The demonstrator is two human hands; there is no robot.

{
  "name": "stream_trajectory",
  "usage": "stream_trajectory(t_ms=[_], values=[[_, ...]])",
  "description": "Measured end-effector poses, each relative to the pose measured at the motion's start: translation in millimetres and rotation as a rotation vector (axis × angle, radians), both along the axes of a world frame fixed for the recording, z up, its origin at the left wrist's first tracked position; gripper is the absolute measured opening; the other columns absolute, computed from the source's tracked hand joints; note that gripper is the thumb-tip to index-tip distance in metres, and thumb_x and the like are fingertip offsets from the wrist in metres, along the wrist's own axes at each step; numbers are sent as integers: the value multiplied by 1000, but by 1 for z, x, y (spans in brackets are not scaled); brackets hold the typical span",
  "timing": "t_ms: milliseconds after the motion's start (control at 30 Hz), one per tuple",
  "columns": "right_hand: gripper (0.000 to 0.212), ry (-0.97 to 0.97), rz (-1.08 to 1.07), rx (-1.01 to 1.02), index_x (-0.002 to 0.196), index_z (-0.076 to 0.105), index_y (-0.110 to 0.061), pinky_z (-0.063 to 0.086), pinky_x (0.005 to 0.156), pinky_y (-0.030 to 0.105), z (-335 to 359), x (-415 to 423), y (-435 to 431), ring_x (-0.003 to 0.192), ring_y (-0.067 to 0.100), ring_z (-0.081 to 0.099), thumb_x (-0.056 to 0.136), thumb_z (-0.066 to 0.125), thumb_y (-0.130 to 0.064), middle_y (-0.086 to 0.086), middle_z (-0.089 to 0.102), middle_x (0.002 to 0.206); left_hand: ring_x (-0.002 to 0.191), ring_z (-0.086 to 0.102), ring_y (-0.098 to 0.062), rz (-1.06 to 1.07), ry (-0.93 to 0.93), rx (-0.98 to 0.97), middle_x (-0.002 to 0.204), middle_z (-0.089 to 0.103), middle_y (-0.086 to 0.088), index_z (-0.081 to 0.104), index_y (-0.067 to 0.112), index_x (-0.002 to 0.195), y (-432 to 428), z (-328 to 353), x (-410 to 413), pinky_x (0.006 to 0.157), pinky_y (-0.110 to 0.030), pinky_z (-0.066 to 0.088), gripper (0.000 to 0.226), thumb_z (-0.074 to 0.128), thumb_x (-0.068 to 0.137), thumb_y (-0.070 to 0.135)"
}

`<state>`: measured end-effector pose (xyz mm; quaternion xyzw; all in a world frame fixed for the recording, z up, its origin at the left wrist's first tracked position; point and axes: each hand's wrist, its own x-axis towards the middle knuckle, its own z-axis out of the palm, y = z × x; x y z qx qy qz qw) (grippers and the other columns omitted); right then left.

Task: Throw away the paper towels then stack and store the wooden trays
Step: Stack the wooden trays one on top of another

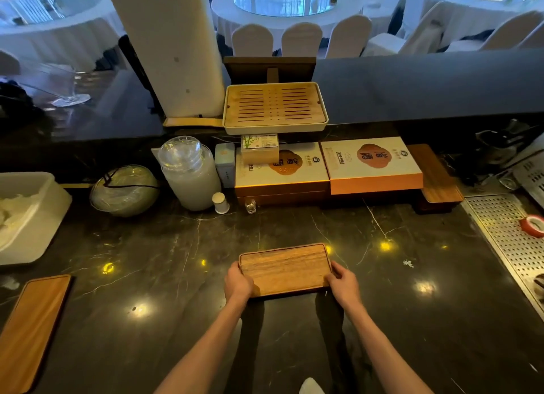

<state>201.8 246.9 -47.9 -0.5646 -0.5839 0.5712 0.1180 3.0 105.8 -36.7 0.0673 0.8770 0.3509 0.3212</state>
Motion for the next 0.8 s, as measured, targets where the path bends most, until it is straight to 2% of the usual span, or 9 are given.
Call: stream_trajectory(t_ms=[33, 100, 233, 333, 433, 500, 567, 667, 800], values=[[54, 13, -10, -2, 145, 37, -12, 53, 83, 21, -1, -2, -2, 115, 16, 59, 95, 54, -9, 7, 57, 136, 113, 60, -23, 10, 8, 7, 121, 63, -9, 54, 10, 125, 0, 1, -1, 92, -36, 50, 32, 54, 93, 7], [60, 41, 9, -12, 149, 29, -16, 51, 89, 25, -2, -3, -7, 125, 21, 54, 95, 54, -9, 6, 53, 140, 114, 60, -24, 36, 9, 27, 122, 63, -10, 54, 9, 128, -1, 0, -2, 92, -36, 50, 34, 54, 94, 8], [64, 46, 16, -42, 149, 30, -22, 50, 96, 34, -6, -3, -12, 123, 20, 56, 93, 54, -2, 3, 58, 135, 115, 59, -24, 67, -6, 49, 125, 62, -10, 51, 11, 134, -5, -4, -4, 94, -37, 51, 40, 53, 95, 10], [64, 63, 35, -58, 147, 34, -21, 52, 96, 35, -5, 0, -15, 119, 18, 59, 91, 56, 0, -4, 63, 123, 112, 61, -23, 120, -46, 50, 123, 64, -10, 54, 11, 131, -6, -4, -7, 95, -39, 53, 38, 56, 93, 9], [64, 101, 38, -81, 146, 36, -19, 55, 89, 27, -3, 8, -22, 115, 12, 60, 90, 57, 3, -5, 63, 124, 106, 63, -22, 133, -46, 44, 120, 66, -9, 57, 11, 128, -15, -7, -3, 91, -38, 55, 37, 59, 91, 8], [62, 115, 52, -68, 144, 40, -20, 55, 76, 15, -2, 15, -30, 100, 0, 62, 89, 59, 1, -17, 65, 109, 103, 64, -21, 143, -41, 49, 118, 67, -8, 58, 12, 128, -26, -9, 5, 89, -38, 56, 37, 61, 91, 11], [59, 123, 62, -70, 142, 43, -22, 53, 72, 12, -3, 22, -43, 95, -4, 61, 89, 60, -1, -21, 65, 102, 102, 64, -20, 138, -23, 38, 119, 67, -9, 57, 11, 128, -41, -10, 14, 89, -37, 56, 37, 59, 92, 12], [59, 128, 61, -68, 143, 42, -21, 51, 84, 19, -5, 37, -69, 108, 5, 59, 90, 59, -1, -18, 63, 106, 91, 62, -15, 113, -14, 16, 118, 67, -9, 55, 11, 130, -65, -10, 28, 78, -32, 57, 37, 56, 94, 12], [56, 136, 59, -39, 142, 44, -23, 50, 95, 29, -15, 60, -101, 118, 12, 58, 91, 58, -2, -11, 65, 114, 82, 59, -10, 94, 2, 10, 113, 68, -6, 58, 12, 127, -91, -9, 46, 59, -19, 47, 34, 56, 94, 12]])
